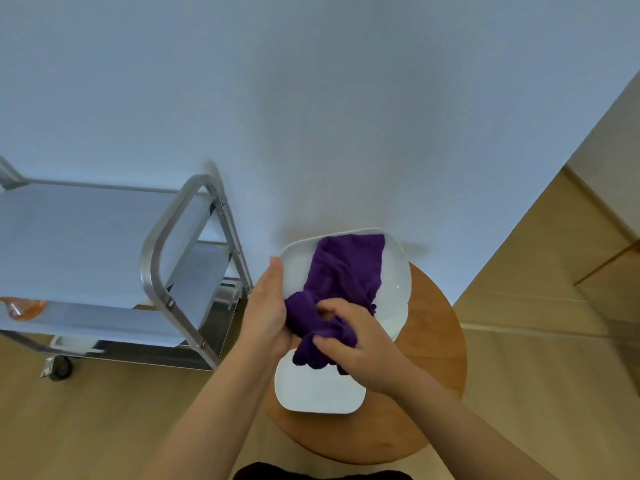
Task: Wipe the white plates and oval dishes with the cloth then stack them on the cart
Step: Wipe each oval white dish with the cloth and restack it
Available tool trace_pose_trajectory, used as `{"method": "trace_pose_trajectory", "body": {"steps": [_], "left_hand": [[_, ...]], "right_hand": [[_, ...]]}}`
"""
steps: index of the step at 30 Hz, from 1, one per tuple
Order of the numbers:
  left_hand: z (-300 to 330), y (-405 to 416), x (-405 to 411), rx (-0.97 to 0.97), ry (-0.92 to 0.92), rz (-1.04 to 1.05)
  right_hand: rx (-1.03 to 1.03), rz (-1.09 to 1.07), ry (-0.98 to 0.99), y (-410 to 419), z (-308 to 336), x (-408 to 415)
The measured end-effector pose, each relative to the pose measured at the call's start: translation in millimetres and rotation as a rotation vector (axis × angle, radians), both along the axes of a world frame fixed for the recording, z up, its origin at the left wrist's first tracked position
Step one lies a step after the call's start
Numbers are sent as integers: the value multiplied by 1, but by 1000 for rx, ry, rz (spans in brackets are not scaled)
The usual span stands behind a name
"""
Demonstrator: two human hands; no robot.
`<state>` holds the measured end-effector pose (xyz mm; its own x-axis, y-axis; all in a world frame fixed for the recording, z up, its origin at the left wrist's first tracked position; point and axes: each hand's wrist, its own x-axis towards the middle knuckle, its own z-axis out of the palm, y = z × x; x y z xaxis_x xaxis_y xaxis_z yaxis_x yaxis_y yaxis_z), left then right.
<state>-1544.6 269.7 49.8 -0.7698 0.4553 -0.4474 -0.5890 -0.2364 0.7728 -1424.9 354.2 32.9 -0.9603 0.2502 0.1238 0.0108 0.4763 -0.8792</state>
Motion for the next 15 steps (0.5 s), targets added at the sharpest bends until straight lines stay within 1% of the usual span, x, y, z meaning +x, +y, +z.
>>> {"method": "trace_pose_trajectory", "body": {"steps": [2,3,5,7,9,10,13,15], "left_hand": [[3,1,0,-11,59,-18],[5,1,1,-12,75,-21],[8,0,0,-13,73,-15],[10,-2,0,-8,65,2],[10,-4,0,-22,64,2],[10,-5,0,-49,72,-15],[12,-6,-1,-164,100,-112],[13,-8,-5,-223,151,-141]], "right_hand": [[499,-15,114,-1,-4,0],[700,-46,165,-2,-6,-2],[915,-128,219,-6,-9,-4],[1037,-156,185,-7,-8,-7],[1096,-120,170,-1,-9,-5],[1120,-95,194,4,-10,-2],[1180,-62,347,22,-12,12],[1203,-68,381,38,-13,21]]}}
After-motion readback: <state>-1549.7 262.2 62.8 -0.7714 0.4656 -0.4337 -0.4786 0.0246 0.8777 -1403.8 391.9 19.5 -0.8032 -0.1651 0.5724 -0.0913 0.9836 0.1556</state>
